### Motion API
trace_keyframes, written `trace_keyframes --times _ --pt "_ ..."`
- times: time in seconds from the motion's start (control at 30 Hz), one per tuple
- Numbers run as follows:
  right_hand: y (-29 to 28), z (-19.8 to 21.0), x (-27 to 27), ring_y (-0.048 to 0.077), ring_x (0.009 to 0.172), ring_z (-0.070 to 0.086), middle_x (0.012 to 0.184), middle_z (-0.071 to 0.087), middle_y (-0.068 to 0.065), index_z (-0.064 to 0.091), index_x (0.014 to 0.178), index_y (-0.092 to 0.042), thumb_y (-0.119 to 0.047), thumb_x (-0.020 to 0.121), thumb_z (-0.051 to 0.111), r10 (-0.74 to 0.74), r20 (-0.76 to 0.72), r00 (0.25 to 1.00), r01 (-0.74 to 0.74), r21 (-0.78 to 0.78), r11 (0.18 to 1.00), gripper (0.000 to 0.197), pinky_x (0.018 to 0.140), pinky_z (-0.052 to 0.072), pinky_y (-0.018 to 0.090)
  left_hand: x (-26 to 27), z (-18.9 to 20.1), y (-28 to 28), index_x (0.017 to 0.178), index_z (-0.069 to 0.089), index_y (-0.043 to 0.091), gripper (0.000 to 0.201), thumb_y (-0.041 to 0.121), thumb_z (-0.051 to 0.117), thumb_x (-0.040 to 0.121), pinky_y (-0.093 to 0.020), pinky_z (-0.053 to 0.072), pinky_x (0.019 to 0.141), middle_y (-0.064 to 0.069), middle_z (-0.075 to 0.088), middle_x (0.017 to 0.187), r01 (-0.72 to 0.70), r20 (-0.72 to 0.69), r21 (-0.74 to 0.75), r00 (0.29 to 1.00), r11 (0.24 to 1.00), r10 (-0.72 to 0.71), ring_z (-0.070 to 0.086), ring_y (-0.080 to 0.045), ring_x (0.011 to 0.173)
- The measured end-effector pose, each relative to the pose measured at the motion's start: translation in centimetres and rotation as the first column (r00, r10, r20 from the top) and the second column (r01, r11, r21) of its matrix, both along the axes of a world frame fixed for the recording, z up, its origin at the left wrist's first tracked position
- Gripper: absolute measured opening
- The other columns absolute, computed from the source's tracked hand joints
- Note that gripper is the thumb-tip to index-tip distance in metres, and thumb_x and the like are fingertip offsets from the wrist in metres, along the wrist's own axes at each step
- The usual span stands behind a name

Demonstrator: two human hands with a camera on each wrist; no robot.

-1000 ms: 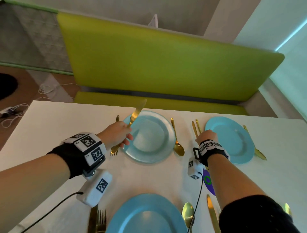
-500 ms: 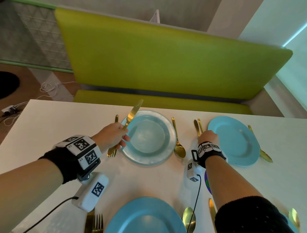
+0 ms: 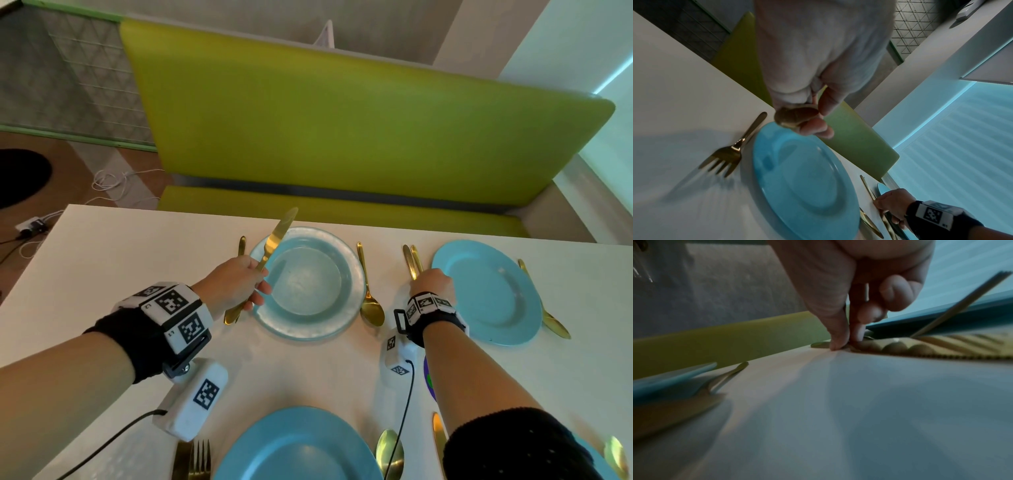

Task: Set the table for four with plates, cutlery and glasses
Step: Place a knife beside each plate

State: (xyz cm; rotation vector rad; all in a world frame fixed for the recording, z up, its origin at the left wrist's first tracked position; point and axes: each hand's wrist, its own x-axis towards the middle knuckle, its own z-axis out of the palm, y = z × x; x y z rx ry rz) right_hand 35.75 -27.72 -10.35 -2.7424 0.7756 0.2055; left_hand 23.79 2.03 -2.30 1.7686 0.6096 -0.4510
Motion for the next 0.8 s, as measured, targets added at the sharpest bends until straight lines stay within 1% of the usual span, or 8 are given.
trace_keyframes --times 0.1,0.2,0.33,0.37,0.43,0.53,0.7,0.8 --pt "-0.3 0.1 0.0 0.034 0.093 0.066 0.101 0.068 0.019 0.067 0.098 0.0 -0.012 0.091 0.056 0.006 -0.009 1.0 -0.006 0.024 1.0 0.018 0.076 0.053 0.036 -0.1 0.2 -0.3 0.085 0.05 0.017 0.016 0.016 0.041 0.098 -0.025 0.042 0.052 -0.007 0.062 0.084 -0.001 0.003 -0.003 1.0 1.0 0.001 0.053 -0.015 0.062" --pt "-0.5 0.6 -0.5 0.033 0.093 0.066 0.1 0.069 0.017 0.068 0.098 -0.003 -0.022 0.088 0.062 0.051 -0.025 0.998 -0.05 0.033 0.998 0.021 0.074 0.052 0.033 -0.2 0.5 -0.7 0.085 0.05 0.016 0.016 0.015 0.041 0.098 -0.024 0.041 0.051 -0.007 0.062 0.083 -0.001 0.008 0.005 1.0 1.0 0.001 0.053 -0.016 0.062" --pt "-1.2 2.4 -1.2 0.031 0.091 0.066 0.097 0.069 0.014 0.068 0.094 -0.005 -0.023 0.089 0.058 0.108 -0.01 0.994 -0.108 -0.01 0.994 0.021 0.067 0.047 0.03 -0.7 1.3 -1.2 0.086 0.049 0.014 0.015 0.016 0.041 0.098 -0.024 0.041 0.05 -0.007 0.062 0.082 0.011 0.021 -0.004 1.0 1.0 -0.011 0.053 -0.016 0.06" --pt "-1.5 3.1 -1.5 0.031 0.093 0.066 0.099 0.069 0.014 0.069 0.096 -0.006 -0.024 0.09 0.058 0.114 0.001 0.994 -0.113 -0.019 0.993 0.022 0.068 0.048 0.03 -0.8 1.6 -1.3 0.086 0.049 0.014 0.015 0.016 0.041 0.098 -0.024 0.041 0.05 -0.007 0.061 0.082 0.02 0.026 -0.007 0.999 1.0 -0.02 0.053 -0.016 0.06" --pt "-2.2 4.8 -2.1 0.032 0.103 0.063 0.109 0.068 0.013 0.068 0.105 -0.008 -0.025 0.091 0.056 0.106 0.042 0.994 -0.105 -0.012 0.994 0.025 0.079 0.05 0.033 -1.1 2.3 -1.6 0.089 0.05 0.013 0.013 0.017 0.041 0.098 -0.024 0.041 0.051 -0.007 0.061 0.083 0.038 0.036 -0.011 0.999 0.999 -0.038 0.053 -0.015 0.061" --pt "-3.2 7.9 -3.7 0.03 0.112 0.059 0.121 0.065 0.01 0.065 0.116 -0.012 -0.027 0.093 0.055 0.101 0.116 0.988 -0.102 -0.005 0.995 0.029 0.091 0.047 0.034 -1.6 3.7 -2.1 0.092 0.05 0.013 0.012 0.018 0.041 0.099 -0.023 0.042 0.052 -0.006 0.061 0.085 0.069 0.059 -0.02 0.996 0.997 -0.067 0.053 -0.014 0.062" --pt "-2.4 13.4 -8.4 0.028 0.111 0.059 0.119 0.066 0.008 0.067 0.114 -0.014 -0.026 0.092 0.057 0.112 0.239 0.964 -0.123 0.032 0.992 0.027 0.094 0.045 0.031 -3.4 6.2 -2.4 0.1 0.05 0.009 0.012 0.014 0.039 0.098 -0.022 0.043 0.053 -0.006 0.057 0.084 0.142 0.1 -0.006 0.985 0.99 -0.14 0.051 -0.014 0.063" --pt "0.8 15.3 -12.5 0.023 0.107 0.061 0.114 0.068 0.006 0.067 0.113 -0.016 -0.026 0.09 0.059 0.19 0.294 0.937 -0.218 0.065 0.974 0.027 0.093 0.044 0.029 -5.1 7.6 -1.9 0.089 0.052 0.008 0.014 0.007 0.039 0.096 -0.018 0.041 0.043 -0.006 0.05 0.073 0.185 0.097 0.027 0.978 0.982 -0.187 0.047 -0.013 0.057"
